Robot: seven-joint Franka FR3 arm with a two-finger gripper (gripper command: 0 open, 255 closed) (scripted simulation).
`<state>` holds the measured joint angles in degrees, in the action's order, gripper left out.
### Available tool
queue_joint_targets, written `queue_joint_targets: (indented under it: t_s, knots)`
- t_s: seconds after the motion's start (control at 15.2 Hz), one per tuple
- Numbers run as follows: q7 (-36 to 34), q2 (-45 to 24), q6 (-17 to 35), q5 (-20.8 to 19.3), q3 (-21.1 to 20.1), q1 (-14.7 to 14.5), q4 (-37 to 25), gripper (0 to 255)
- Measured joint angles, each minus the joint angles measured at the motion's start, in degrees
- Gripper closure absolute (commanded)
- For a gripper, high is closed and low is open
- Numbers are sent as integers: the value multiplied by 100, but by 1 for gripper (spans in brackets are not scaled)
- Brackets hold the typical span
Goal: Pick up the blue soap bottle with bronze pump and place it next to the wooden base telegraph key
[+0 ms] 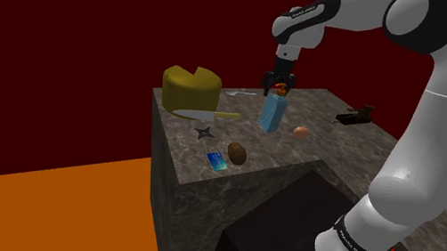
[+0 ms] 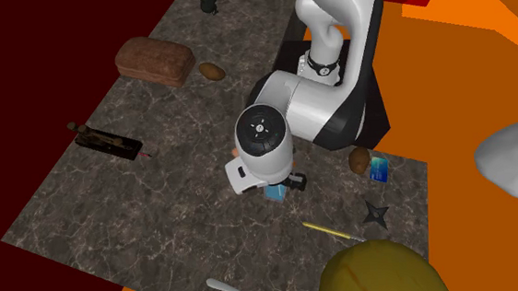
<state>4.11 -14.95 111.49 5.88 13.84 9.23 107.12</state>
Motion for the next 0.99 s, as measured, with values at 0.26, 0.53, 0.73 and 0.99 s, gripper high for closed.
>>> queue_joint_targets:
  t_s: [0.26,0.53,0.73,0.99]
  knots:
    - [19,-55,240,24,-8,-2,188,0]
    - [21,-64,267,28,-10,-2,203,0]
    - [21,-64,268,28,-10,-2,203,255]
    - [20,-62,268,26,-8,-1,203,255]
